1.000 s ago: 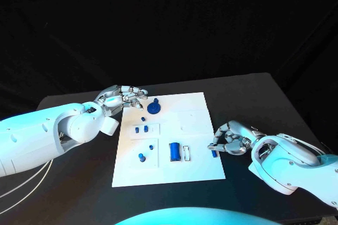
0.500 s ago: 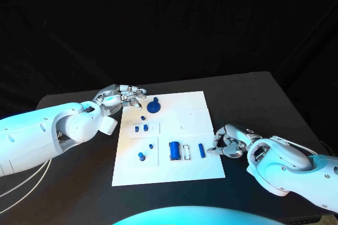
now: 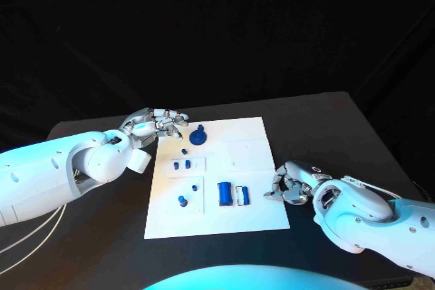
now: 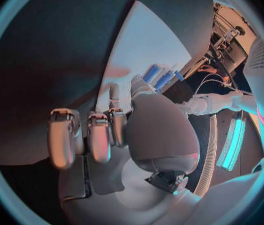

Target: Assemble the parts on the task board

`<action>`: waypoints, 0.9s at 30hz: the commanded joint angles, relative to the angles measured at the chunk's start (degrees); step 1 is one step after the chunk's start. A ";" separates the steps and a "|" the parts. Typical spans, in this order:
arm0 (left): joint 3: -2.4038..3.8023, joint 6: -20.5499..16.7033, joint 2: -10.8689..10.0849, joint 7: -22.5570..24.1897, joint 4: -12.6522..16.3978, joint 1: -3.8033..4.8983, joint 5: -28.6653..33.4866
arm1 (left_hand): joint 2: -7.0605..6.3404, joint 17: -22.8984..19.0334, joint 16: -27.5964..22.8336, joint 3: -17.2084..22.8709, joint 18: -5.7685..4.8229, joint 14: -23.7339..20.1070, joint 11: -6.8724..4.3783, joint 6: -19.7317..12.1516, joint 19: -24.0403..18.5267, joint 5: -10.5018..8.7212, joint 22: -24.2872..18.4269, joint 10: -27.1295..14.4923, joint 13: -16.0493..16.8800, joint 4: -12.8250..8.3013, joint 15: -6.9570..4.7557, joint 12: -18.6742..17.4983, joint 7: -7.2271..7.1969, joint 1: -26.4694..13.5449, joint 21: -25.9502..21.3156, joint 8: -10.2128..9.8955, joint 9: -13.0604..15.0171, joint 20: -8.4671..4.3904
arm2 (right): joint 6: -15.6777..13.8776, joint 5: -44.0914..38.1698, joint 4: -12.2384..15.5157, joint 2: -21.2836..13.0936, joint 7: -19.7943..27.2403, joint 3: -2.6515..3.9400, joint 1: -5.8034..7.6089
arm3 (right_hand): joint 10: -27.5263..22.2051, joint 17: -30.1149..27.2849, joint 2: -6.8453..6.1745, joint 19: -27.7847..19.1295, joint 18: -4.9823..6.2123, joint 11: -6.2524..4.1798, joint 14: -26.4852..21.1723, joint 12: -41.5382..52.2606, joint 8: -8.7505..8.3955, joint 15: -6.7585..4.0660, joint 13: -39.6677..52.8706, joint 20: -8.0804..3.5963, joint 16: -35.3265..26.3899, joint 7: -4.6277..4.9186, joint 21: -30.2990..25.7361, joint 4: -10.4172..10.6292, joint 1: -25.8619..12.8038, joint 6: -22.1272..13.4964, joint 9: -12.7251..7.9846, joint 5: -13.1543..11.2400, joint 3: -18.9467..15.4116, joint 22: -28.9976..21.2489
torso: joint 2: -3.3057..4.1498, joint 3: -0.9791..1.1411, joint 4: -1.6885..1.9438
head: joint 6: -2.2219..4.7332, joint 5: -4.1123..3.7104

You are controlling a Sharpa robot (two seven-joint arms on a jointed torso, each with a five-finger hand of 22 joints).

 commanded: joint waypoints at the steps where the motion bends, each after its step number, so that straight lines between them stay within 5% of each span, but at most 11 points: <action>1: 0.03 0.54 0.04 0.44 0.16 -0.03 0.05 | 0.13 0.07 0.26 0.27 0.73 -0.35 -0.06 -0.41 0.32 0.06 -0.09 -0.27 0.08 0.03 0.17 0.36 0.11 0.35 -0.27 0.22 0.08 -0.13 | 0.47 -1.14 0.14 0.24 -0.46 -0.15 -0.35 | 1.49 14.28 -0.44 4.84 -0.26 -0.37 5.88 -0.08 0.26 -0.22 9.31 0.04 -0.25 0.07 0.20 0.05 -0.03 0.30 -0.08 0.08 0.35 13.76 | 0.00 0.04 0.10 | -0.02 0.06; 12: 0.03 0.59 0.06 0.36 0.06 -0.03 0.04 | 0.13 0.07 0.26 0.27 0.73 -0.35 -0.06 -0.41 0.32 0.06 -0.09 -0.27 0.08 0.03 0.17 0.36 0.11 0.35 -0.27 0.22 0.08 -0.13 | -2.85 -0.38 1.60 1.21 0.08 -0.13 -0.47 | 1.69 14.45 -0.20 4.95 -0.34 -0.50 5.92 0.23 0.39 -0.34 9.52 -0.08 -0.16 -0.06 0.65 0.15 -0.63 0.61 0.03 0.09 0.54 13.87 | -0.02 0.01 -0.01 | -0.02 0.13; 27: 0.03 0.76 0.30 0.24 0.08 -0.03 0.04 | 0.15 0.11 0.27 0.27 0.73 -0.36 -0.06 -0.45 0.38 0.06 -0.10 -0.32 0.08 0.03 0.17 0.43 0.12 0.43 -0.32 0.29 0.10 -0.14 | -1.72 1.50 -1.18 6.38 -0.74 -0.11 -0.48 | 1.98 14.57 0.65 5.01 -0.38 -0.77 5.96 0.63 0.60 -0.58 9.79 -0.30 -0.10 -0.36 0.85 0.12 -1.87 1.10 0.23 0.10 1.11 13.92 | 0.06 -0.04 0.13 | 0.00 -0.08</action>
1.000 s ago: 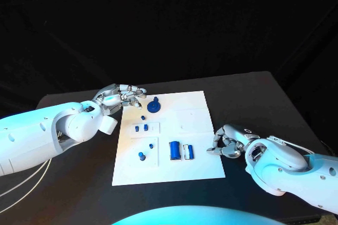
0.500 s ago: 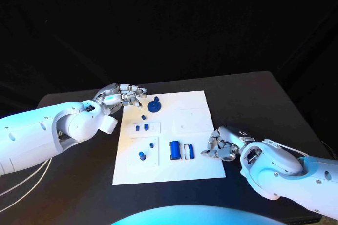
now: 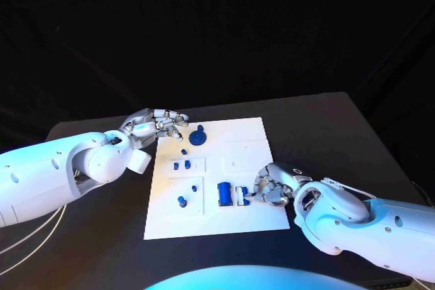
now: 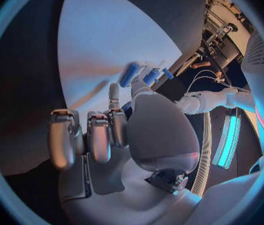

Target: Assemble the parts on the task board

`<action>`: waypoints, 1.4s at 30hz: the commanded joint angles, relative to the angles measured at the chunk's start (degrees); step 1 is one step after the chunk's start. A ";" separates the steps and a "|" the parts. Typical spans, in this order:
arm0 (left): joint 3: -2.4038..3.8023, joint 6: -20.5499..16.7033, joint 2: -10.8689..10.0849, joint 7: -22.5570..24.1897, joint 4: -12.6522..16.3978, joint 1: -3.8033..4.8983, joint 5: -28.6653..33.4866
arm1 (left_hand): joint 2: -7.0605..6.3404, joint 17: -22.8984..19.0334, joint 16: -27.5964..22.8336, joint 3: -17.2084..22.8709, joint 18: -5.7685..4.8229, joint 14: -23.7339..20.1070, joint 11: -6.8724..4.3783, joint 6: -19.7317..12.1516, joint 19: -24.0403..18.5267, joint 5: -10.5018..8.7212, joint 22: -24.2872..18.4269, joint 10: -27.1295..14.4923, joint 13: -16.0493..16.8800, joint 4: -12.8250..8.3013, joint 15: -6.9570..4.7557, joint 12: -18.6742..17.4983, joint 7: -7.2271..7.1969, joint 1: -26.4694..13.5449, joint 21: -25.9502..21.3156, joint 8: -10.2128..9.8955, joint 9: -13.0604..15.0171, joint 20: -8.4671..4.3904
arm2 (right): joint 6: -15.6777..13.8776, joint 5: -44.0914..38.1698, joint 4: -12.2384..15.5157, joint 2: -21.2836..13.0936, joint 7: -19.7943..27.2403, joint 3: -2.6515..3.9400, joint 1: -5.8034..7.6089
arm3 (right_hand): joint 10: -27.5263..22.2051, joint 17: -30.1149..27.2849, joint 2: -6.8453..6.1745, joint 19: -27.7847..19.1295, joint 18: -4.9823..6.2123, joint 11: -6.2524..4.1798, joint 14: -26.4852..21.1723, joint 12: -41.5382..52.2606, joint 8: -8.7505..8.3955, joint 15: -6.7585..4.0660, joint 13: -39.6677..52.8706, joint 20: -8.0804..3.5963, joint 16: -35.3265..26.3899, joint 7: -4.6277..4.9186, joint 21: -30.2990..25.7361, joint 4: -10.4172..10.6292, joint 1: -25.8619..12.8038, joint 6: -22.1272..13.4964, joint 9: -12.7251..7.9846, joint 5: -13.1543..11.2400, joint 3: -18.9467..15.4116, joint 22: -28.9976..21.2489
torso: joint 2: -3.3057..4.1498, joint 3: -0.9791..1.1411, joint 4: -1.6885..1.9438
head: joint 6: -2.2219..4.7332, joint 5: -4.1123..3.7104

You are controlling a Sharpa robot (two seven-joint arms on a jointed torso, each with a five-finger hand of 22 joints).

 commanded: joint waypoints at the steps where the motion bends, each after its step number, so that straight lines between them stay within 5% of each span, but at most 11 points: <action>1: 0.03 0.75 0.08 0.27 0.15 -0.03 0.05 | 0.15 0.05 0.27 0.27 0.73 -0.36 -0.06 -0.45 0.38 0.06 -0.05 -0.32 0.08 0.03 0.17 0.20 0.12 0.43 -0.32 0.29 0.05 -0.13 | 0.57 0.43 -0.67 0.83 -0.48 -0.01 -0.06 | 2.07 14.53 -0.06 5.01 -0.38 -0.43 5.74 0.18 0.19 -0.36 9.80 -0.30 -0.10 -0.09 0.18 -0.12 -0.56 0.44 0.11 0.10 0.39 13.88 | 0.03 0.05 0.05 | -0.12 0.13; 16: 0.03 0.82 -0.22 0.05 0.22 -0.02 0.03 | 0.15 0.05 0.27 0.27 0.73 -0.36 -0.06 -0.45 0.38 0.06 -0.05 -0.32 0.08 0.03 0.17 0.20 0.12 0.43 -0.32 0.29 0.05 -0.13 | 1.71 -0.53 -2.48 3.34 -0.82 -0.01 -0.19 | 2.18 14.65 0.24 5.08 -0.43 -0.72 5.77 0.31 0.67 -0.57 9.90 -0.47 -0.03 -0.45 0.44 -0.33 -0.26 1.13 0.39 0.07 0.93 13.94 | 0.03 0.09 0.02 | -0.42 0.51; 28: 0.03 0.83 -0.39 -0.04 0.29 -0.02 -0.02 | 0.15 0.05 0.27 0.27 0.73 -0.36 -0.06 -0.45 0.38 0.06 -0.05 -0.32 0.08 0.03 0.17 0.20 0.12 0.43 -0.32 0.29 0.05 -0.13 | 3.63 -3.07 -2.51 2.92 -1.61 -0.02 -0.22 | 2.09 14.55 -2.07 5.05 -0.41 -1.08 5.74 -0.07 0.89 -0.94 9.82 -0.89 -0.10 -0.78 0.29 -1.09 5.15 0.92 0.71 0.10 3.29 13.91 | -0.03 0.04 -0.06 | -0.57 0.57; 42: 0.03 0.85 -0.54 -0.14 0.36 -0.01 -0.10 | 0.15 0.05 0.27 0.27 0.73 -0.36 -0.06 -0.45 0.38 0.06 -0.05 -0.32 0.08 0.03 0.17 0.20 0.12 0.43 -0.32 0.29 0.05 -0.13 | 3.33 -4.11 -2.28 1.92 -2.00 -0.01 -0.23 | 2.10 14.53 -2.10 5.06 -0.42 -1.05 5.74 -0.08 0.87 -0.93 9.84 -0.91 -0.11 -0.73 0.37 -0.59 5.49 1.02 0.69 0.09 3.94 13.93 | -0.02 0.08 -0.05 | -0.53 0.60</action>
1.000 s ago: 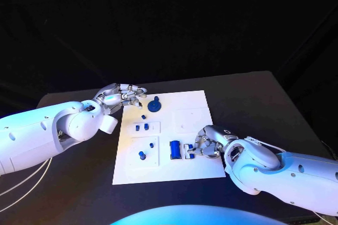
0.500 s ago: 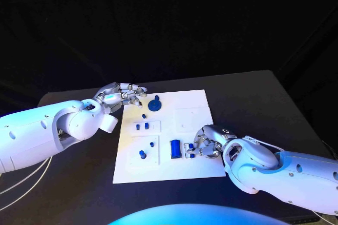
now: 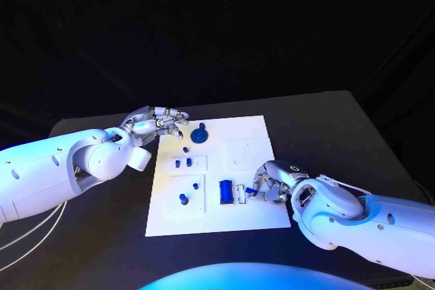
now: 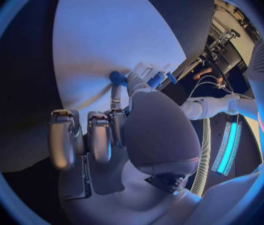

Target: Assemble the parts on the task board

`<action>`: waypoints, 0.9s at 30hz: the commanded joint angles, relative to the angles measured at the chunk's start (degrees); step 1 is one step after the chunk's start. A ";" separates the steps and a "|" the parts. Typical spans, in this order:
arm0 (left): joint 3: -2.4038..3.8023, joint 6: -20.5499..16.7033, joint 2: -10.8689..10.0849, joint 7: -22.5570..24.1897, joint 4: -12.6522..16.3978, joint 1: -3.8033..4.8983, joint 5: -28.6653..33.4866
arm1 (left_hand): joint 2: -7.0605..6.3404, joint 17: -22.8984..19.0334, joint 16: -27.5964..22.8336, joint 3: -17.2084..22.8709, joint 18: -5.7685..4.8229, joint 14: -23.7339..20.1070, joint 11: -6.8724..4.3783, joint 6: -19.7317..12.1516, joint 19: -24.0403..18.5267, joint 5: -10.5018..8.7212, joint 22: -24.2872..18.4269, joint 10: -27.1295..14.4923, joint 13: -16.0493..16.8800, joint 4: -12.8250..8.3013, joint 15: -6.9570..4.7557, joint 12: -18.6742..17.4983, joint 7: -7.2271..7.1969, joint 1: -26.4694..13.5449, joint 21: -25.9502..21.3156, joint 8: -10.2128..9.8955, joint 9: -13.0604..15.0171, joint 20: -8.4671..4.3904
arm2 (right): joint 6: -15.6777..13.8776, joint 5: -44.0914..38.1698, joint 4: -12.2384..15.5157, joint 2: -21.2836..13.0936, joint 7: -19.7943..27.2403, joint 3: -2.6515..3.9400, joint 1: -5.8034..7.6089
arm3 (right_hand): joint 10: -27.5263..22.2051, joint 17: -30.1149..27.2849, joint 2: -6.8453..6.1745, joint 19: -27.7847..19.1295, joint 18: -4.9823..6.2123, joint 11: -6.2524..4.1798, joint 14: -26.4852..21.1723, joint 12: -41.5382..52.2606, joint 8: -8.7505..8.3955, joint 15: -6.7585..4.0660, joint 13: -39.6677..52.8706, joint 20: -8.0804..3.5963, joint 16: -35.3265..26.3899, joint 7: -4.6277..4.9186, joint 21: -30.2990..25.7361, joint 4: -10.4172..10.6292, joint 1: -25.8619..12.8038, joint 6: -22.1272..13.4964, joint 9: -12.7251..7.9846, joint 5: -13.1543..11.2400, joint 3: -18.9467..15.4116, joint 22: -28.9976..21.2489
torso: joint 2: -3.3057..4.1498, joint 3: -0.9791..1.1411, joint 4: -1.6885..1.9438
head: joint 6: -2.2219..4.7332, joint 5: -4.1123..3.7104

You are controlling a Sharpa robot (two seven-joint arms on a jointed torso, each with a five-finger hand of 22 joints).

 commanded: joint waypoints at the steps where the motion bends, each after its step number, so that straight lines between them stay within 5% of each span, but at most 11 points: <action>1: 0.03 0.83 0.00 0.23 0.21 -0.01 -0.10 | 0.15 0.07 0.27 0.27 0.73 -0.36 -0.06 -0.45 0.38 0.06 -0.06 -0.32 0.08 0.03 0.17 0.22 0.12 0.43 -0.32 0.29 0.07 -0.13 | 1.46 -1.40 -0.06 -0.12 -1.07 -0.08 -0.14 | 2.20 14.56 0.17 5.06 -0.42 -0.34 5.95 -0.08 0.18 -0.31 9.84 -0.48 -0.11 -0.27 0.19 0.32 -1.30 0.16 -0.17 -0.16 0.03 13.96 | 0.01 0.02 0.01 | 0.02 -0.01; 16: 0.03 0.84 -0.06 0.19 0.24 -0.01 -0.15 | 0.15 0.07 0.27 0.27 0.73 -0.36 -0.06 -0.45 0.38 0.06 -0.06 -0.32 0.08 0.03 0.17 0.22 0.12 0.43 -0.32 0.29 0.07 -0.13 | 2.08 -2.63 0.37 -0.44 -1.09 -0.08 -0.14 | 2.06 14.44 -0.22 5.01 -0.38 -0.35 5.92 -0.40 -0.03 -0.32 9.70 -0.49 -0.18 -0.25 -0.03 0.10 -0.31 -0.12 -0.25 -0.16 0.74 13.91 | 0.02 -0.03 0.03 | 0.02 -0.09; 20: 0.03 0.82 -0.12 0.18 0.26 -0.01 -0.32 | 0.15 0.07 0.27 0.27 0.73 -0.36 -0.06 -0.45 0.38 0.06 -0.06 -0.32 0.08 0.03 0.17 0.22 0.12 0.43 -0.32 0.29 0.07 -0.13 | 4.76 -7.23 1.14 -0.46 -1.20 -0.08 -0.13 | 0.78 13.87 -2.26 4.43 0.02 0.56 5.77 -2.74 -1.19 0.37 8.47 -0.05 -0.53 0.81 -2.50 0.42 -0.60 -1.89 -0.72 -0.19 0.47 13.32 | -0.01 -0.04 -0.02 | -0.10 -0.09; 27: 0.03 0.81 -0.12 0.18 0.29 -0.01 -0.70 | 0.15 0.07 0.27 0.27 0.73 -0.36 -0.06 -0.45 0.38 0.06 -0.06 -0.32 0.08 0.03 0.17 0.22 0.12 0.43 -0.32 0.29 0.07 -0.13 | 9.66 -13.45 1.75 -0.20 -1.64 -0.08 -0.11 | -0.27 13.59 -2.54 4.13 0.22 1.04 5.68 -4.52 -2.53 0.85 7.58 0.50 -0.73 1.36 -3.69 -0.55 3.69 -2.52 -1.72 -0.11 3.80 13.05 | 0.02 -0.04 0.03 | -0.10 -0.13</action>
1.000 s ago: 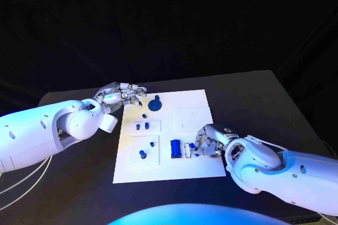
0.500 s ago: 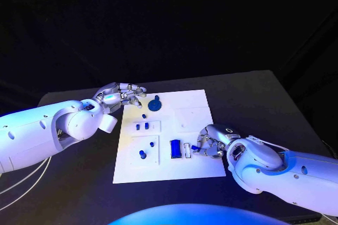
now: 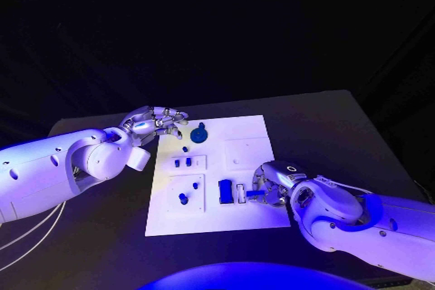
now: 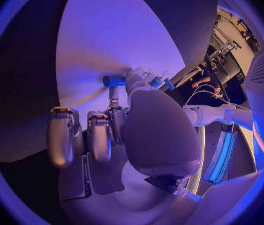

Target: Assemble the parts on the task board

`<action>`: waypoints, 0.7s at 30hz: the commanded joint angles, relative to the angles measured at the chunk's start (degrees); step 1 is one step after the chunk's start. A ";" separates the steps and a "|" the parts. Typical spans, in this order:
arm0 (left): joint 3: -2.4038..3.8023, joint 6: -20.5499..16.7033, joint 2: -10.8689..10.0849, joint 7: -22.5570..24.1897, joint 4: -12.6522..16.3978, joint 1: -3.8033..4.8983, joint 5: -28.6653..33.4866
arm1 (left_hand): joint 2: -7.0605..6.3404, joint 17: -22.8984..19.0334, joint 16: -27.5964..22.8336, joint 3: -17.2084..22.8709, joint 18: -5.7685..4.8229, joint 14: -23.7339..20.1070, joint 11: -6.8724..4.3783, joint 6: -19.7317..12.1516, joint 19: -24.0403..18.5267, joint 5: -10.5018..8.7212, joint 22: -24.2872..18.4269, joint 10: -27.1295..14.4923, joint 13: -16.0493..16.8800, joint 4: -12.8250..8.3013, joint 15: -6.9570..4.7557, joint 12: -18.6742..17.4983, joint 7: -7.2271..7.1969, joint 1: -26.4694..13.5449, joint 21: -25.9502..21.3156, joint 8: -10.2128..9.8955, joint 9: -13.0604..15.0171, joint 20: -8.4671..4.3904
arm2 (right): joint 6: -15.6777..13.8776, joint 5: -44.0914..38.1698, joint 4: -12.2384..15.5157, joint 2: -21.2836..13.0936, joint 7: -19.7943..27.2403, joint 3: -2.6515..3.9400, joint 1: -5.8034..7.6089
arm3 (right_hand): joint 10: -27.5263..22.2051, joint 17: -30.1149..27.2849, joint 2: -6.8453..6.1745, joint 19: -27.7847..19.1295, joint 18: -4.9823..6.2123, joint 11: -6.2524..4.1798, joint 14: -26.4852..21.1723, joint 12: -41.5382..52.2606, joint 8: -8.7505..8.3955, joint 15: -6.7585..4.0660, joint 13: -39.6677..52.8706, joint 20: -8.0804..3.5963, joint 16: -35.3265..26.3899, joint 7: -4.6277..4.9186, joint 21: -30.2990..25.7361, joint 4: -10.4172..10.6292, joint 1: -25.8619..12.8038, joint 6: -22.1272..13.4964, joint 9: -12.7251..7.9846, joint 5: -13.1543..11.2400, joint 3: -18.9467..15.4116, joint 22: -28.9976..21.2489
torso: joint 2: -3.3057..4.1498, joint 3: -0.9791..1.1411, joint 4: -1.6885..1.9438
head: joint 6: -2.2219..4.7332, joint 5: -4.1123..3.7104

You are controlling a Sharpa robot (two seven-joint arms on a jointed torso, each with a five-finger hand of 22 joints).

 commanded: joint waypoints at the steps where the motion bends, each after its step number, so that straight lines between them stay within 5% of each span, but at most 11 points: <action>1: 0.03 0.79 0.03 0.29 0.20 -0.01 -0.56 | 0.15 0.08 0.27 0.27 0.73 -0.36 -0.06 -0.45 0.38 0.06 -0.06 -0.32 0.08 0.03 0.17 0.22 0.12 0.43 -0.32 0.29 0.08 -0.13 | 5.96 -6.63 0.10 0.07 -0.77 -0.09 -0.11 | 0.07 13.60 0.08 4.16 0.20 0.28 5.68 -0.21 -0.45 0.39 7.57 0.51 -0.39 -0.01 -0.06 -0.34 1.58 0.00 -0.57 -0.10 1.74 13.10 | 0.00 0.00 0.00 | -0.05 -0.01; 12: 0.03 0.75 0.01 0.31 0.26 -0.01 -0.86 | 0.18 0.13 0.24 0.29 0.73 -0.41 -0.05 -0.52 0.44 0.07 -0.07 -0.41 0.08 0.04 0.17 0.32 0.13 0.54 -0.40 0.38 0.10 -0.14 | 6.76 -6.15 0.43 0.14 -1.24 -0.09 -0.10 | 0.66 13.95 1.96 4.55 -0.03 -0.31 5.78 0.38 -1.65 -0.08 7.92 0.15 -0.20 -0.61 1.29 -1.95 3.55 2.28 -2.16 -0.10 9.89 13.44 | -0.02 0.01 0.04 | -0.14 0.05; 21: 0.03 0.67 0.00 0.28 0.29 -0.01 -0.95 | 0.21 0.13 0.23 0.34 0.73 -0.42 -0.06 -0.53 0.45 0.09 -0.07 -0.42 0.08 -0.02 0.16 0.34 0.12 0.65 -0.41 0.40 0.11 -0.15 | 3.43 -4.26 0.62 -0.05 -0.91 -0.08 0.21 | 1.74 14.54 1.89 5.00 -0.36 -0.92 5.94 1.86 -1.56 -0.61 8.86 -0.33 0.17 -1.36 3.17 -6.28 0.05 3.74 -2.34 -0.20 18.57 13.89 | 0.00 -0.06 0.03 | -0.13 0.08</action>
